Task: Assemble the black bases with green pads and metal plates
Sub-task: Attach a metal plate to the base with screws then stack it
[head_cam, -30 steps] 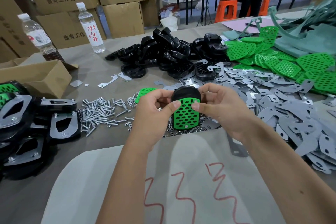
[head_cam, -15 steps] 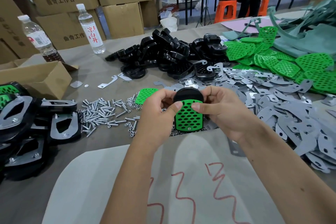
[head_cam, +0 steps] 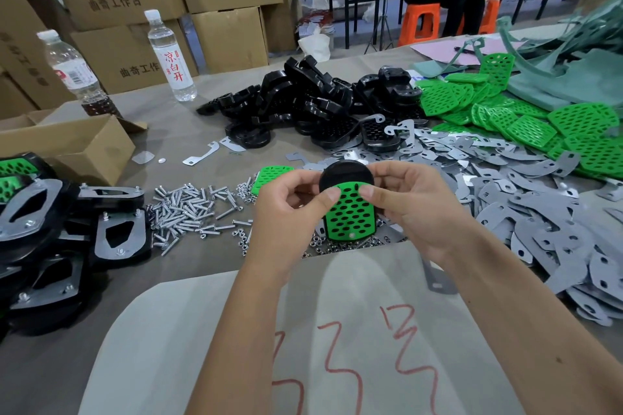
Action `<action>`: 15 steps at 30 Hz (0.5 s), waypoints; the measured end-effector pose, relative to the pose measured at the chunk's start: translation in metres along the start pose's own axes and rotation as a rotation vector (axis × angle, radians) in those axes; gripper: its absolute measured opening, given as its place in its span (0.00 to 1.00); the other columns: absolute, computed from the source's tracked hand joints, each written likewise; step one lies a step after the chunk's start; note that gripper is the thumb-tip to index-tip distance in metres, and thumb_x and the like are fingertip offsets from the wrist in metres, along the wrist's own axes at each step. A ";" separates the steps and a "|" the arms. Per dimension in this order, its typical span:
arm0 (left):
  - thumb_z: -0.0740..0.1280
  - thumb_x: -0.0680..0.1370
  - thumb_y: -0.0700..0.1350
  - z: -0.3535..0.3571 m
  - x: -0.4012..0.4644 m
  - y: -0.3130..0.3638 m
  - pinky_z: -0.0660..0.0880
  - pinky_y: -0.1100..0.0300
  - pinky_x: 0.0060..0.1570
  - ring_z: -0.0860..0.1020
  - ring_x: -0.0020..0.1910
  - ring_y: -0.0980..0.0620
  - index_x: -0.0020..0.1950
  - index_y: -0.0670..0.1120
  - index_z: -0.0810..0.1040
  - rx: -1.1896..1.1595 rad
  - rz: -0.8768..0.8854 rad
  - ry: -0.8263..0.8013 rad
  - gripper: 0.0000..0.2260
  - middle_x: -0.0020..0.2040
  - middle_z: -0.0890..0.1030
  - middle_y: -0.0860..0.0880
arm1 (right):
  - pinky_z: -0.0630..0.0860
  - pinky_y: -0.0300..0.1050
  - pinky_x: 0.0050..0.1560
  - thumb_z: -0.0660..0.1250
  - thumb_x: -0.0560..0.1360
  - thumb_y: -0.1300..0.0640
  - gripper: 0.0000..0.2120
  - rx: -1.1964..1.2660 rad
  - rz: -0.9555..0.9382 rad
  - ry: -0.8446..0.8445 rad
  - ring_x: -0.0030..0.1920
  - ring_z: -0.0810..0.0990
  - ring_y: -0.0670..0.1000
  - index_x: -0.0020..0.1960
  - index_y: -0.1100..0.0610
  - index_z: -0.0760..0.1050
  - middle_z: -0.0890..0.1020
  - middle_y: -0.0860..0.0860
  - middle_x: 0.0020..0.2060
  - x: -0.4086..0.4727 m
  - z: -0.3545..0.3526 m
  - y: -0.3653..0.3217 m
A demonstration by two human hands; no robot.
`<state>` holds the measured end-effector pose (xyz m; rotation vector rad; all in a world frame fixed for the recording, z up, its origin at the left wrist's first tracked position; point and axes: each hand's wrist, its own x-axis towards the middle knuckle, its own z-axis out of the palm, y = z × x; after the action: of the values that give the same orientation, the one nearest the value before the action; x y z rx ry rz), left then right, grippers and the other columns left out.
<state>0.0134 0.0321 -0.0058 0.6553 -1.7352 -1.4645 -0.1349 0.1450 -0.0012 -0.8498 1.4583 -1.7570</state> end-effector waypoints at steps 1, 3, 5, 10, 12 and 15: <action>0.75 0.71 0.45 0.001 0.000 0.000 0.83 0.50 0.51 0.84 0.46 0.46 0.48 0.54 0.86 0.019 0.023 -0.007 0.07 0.45 0.86 0.47 | 0.84 0.52 0.53 0.71 0.76 0.70 0.09 -0.008 -0.010 0.017 0.47 0.85 0.57 0.55 0.65 0.82 0.86 0.65 0.48 0.000 0.001 0.001; 0.75 0.72 0.42 0.002 0.000 0.000 0.82 0.49 0.52 0.84 0.46 0.46 0.48 0.53 0.85 0.040 0.051 -0.008 0.08 0.44 0.86 0.47 | 0.83 0.55 0.55 0.71 0.76 0.71 0.09 -0.018 -0.020 0.038 0.47 0.84 0.57 0.54 0.64 0.82 0.85 0.66 0.48 0.002 0.003 0.002; 0.75 0.74 0.37 0.001 0.000 -0.001 0.82 0.47 0.51 0.83 0.44 0.47 0.48 0.53 0.86 0.014 0.034 -0.007 0.10 0.43 0.86 0.46 | 0.82 0.56 0.56 0.72 0.76 0.70 0.08 -0.033 -0.030 0.043 0.47 0.84 0.56 0.53 0.62 0.82 0.85 0.65 0.48 0.002 0.006 0.003; 0.76 0.68 0.42 0.000 0.000 0.000 0.79 0.57 0.41 0.80 0.39 0.54 0.44 0.56 0.87 -0.105 -0.023 0.021 0.10 0.36 0.82 0.54 | 0.81 0.58 0.61 0.74 0.74 0.65 0.12 -0.001 -0.069 0.015 0.51 0.83 0.56 0.57 0.61 0.82 0.85 0.65 0.53 0.004 0.006 0.005; 0.76 0.68 0.42 0.000 0.001 0.000 0.79 0.57 0.40 0.80 0.38 0.54 0.44 0.57 0.87 -0.108 -0.010 0.027 0.10 0.36 0.82 0.55 | 0.79 0.61 0.63 0.75 0.70 0.61 0.18 0.032 -0.059 -0.031 0.52 0.82 0.57 0.59 0.61 0.81 0.85 0.63 0.53 0.003 0.006 0.005; 0.76 0.69 0.43 -0.001 0.002 -0.001 0.80 0.55 0.43 0.80 0.40 0.53 0.45 0.58 0.87 -0.071 0.028 0.007 0.11 0.38 0.83 0.55 | 0.79 0.64 0.63 0.77 0.67 0.62 0.19 0.046 -0.067 -0.061 0.53 0.82 0.59 0.58 0.59 0.82 0.84 0.65 0.55 0.002 0.007 0.005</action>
<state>0.0132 0.0297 -0.0067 0.5961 -1.6721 -1.4956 -0.1301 0.1390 -0.0051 -0.9306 1.3592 -1.7910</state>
